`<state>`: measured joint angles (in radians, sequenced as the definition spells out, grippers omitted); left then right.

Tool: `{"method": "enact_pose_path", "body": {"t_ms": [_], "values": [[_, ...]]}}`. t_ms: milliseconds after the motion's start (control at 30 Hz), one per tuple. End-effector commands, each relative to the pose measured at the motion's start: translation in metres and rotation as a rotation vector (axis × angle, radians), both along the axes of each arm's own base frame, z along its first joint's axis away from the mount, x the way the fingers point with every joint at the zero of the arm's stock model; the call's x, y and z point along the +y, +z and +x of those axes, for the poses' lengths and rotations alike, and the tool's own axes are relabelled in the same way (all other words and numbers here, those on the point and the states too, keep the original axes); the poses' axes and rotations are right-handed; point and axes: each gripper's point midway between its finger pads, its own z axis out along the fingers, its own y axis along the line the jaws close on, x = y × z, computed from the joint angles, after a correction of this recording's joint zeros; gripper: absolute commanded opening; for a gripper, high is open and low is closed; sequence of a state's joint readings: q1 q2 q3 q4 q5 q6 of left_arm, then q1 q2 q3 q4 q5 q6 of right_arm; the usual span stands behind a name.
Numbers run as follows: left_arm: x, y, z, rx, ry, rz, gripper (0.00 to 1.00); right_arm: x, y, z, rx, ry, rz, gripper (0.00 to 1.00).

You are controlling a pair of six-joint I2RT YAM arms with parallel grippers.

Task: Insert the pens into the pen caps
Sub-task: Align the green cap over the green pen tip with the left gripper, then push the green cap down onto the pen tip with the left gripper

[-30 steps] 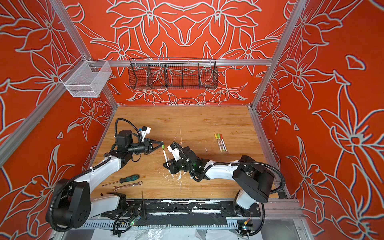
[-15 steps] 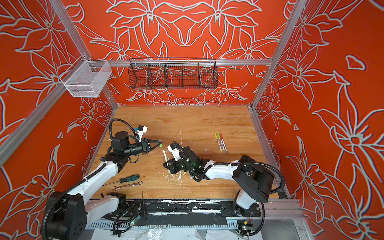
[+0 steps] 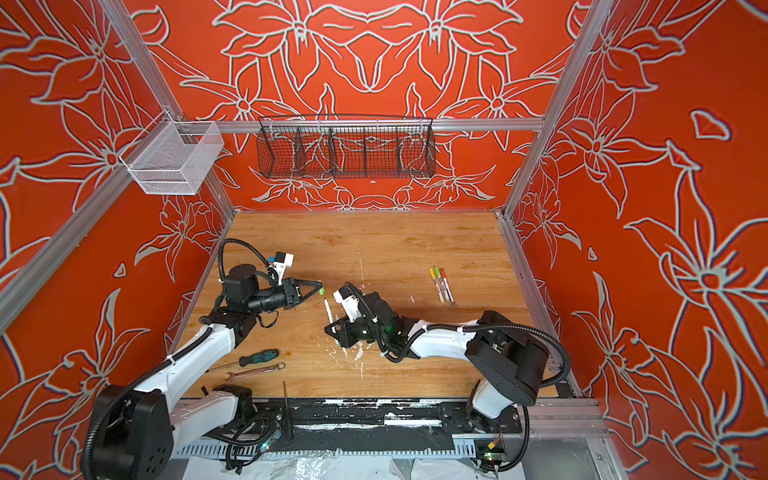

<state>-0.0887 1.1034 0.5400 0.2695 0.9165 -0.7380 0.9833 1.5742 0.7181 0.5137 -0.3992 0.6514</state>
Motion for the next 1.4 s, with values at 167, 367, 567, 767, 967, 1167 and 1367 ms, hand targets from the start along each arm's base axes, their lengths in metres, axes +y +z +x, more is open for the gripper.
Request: {"method": "enact_pose_path", "body": {"t_ms": [167, 367, 567, 767, 967, 1167, 1367], "values": [[0.001, -0.009, 0.002, 0.010, 0.007, 0.015, 0.00, 0.010, 0.030, -0.001, -0.048, 0.024, 0.068, 0.00], [0.001, -0.009, 0.002, 0.011, 0.005, 0.014, 0.00, 0.009, 0.032, -0.002, -0.054, 0.024, 0.068, 0.00], [0.000, -0.008, 0.001, 0.007, -0.003, 0.009, 0.00, 0.010, 0.034, -0.001, -0.058, 0.027, 0.069, 0.00], [-0.006, 0.000, -0.002, -0.014, -0.033, -0.011, 0.00, 0.011, 0.033, 0.000, -0.058, 0.026, 0.066, 0.00], [-0.012, -0.001, -0.007, -0.009, -0.064, -0.011, 0.00, 0.010, 0.035, 0.001, -0.070, 0.023, 0.062, 0.00], [-0.013, 0.004, -0.008, -0.016, -0.066, -0.012, 0.00, 0.009, 0.033, 0.001, -0.069, 0.019, 0.054, 0.00], [-0.005, 0.014, -0.003, -0.035, -0.034, -0.012, 0.00, 0.002, 0.026, -0.002, -0.053, 0.007, 0.049, 0.00]]}}
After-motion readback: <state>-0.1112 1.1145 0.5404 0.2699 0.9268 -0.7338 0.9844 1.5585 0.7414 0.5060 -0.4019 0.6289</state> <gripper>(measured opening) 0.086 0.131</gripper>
